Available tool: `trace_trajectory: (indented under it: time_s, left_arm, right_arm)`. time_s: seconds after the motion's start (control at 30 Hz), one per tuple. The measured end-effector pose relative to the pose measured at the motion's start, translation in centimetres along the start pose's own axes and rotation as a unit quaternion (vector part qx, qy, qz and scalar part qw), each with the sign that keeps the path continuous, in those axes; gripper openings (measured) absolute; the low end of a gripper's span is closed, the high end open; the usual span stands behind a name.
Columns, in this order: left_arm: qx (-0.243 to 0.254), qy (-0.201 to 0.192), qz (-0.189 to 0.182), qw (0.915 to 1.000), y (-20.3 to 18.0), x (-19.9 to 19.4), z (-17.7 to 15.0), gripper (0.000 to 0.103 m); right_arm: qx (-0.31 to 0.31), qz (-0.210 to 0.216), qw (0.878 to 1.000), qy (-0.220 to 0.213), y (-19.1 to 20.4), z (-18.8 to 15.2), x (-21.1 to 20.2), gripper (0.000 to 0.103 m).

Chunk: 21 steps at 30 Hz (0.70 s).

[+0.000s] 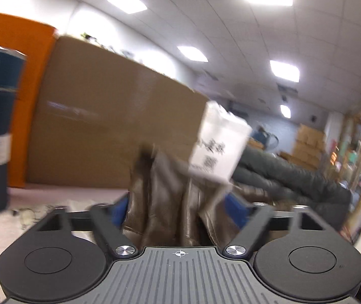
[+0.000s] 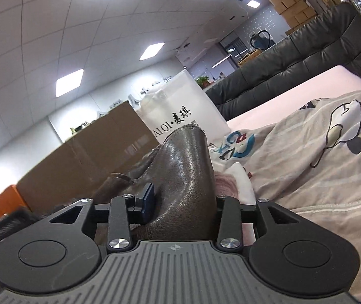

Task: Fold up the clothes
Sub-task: 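Carry the folded brown jacket with both grippers and lower it onto the cloth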

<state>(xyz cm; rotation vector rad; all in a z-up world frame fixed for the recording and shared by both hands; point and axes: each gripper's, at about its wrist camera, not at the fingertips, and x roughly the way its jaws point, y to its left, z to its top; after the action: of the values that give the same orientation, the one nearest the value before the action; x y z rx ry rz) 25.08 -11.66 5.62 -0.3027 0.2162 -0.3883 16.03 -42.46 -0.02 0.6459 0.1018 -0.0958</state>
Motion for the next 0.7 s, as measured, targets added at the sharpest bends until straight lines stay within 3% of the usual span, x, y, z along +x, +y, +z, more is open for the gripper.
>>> trace_trajectory:
  time_s: [0.1, 0.23, 0.4, 0.5, 0.53, 0.57, 0.7]
  left_arm:
    - [0.004, 0.009, 0.023, 0.9997, 0.7, -1.0, -0.3, 0.093]
    - [0.053, 0.064, 0.094, 0.9920, 1.5, 0.1, -1.3, 0.093]
    - [0.032, 0.072, 0.093, 0.9925, 2.0, 0.1, -1.6, 0.094]
    - [0.023, 0.056, 0.090, 0.9941, 2.5, -1.1, -1.1, 0.096]
    - [0.020, 0.050, 0.087, 0.9948, 2.7, -1.8, -1.0, 0.098]
    - [0.018, 0.044, 0.083, 0.9954, 2.8, -2.4, -0.9, 0.098]
    - [0.028, 0.030, 0.077, 0.9962, 2.8, -3.2, -0.2, 0.100]
  right_arm:
    - [-0.005, -0.016, 1.000, 0.014, 0.1, -0.3, 0.6, 0.033]
    - [-0.023, -0.030, 0.999, 0.020, 0.4, -0.5, 1.1, 0.034]
    - [-0.030, -0.020, 0.999, 0.017, 0.4, -0.4, 0.9, 0.039]
    - [-0.001, 0.014, 1.000, -0.001, 0.2, -0.2, -0.3, 0.075]
    - [0.009, 0.027, 1.000, -0.010, 0.2, 0.0, -0.9, 0.097]
    - [0.020, 0.040, 0.999, -0.019, 0.2, 0.1, -1.4, 0.103]
    - [0.020, 0.038, 0.996, -0.083, 0.2, 0.2, -3.4, 0.103]
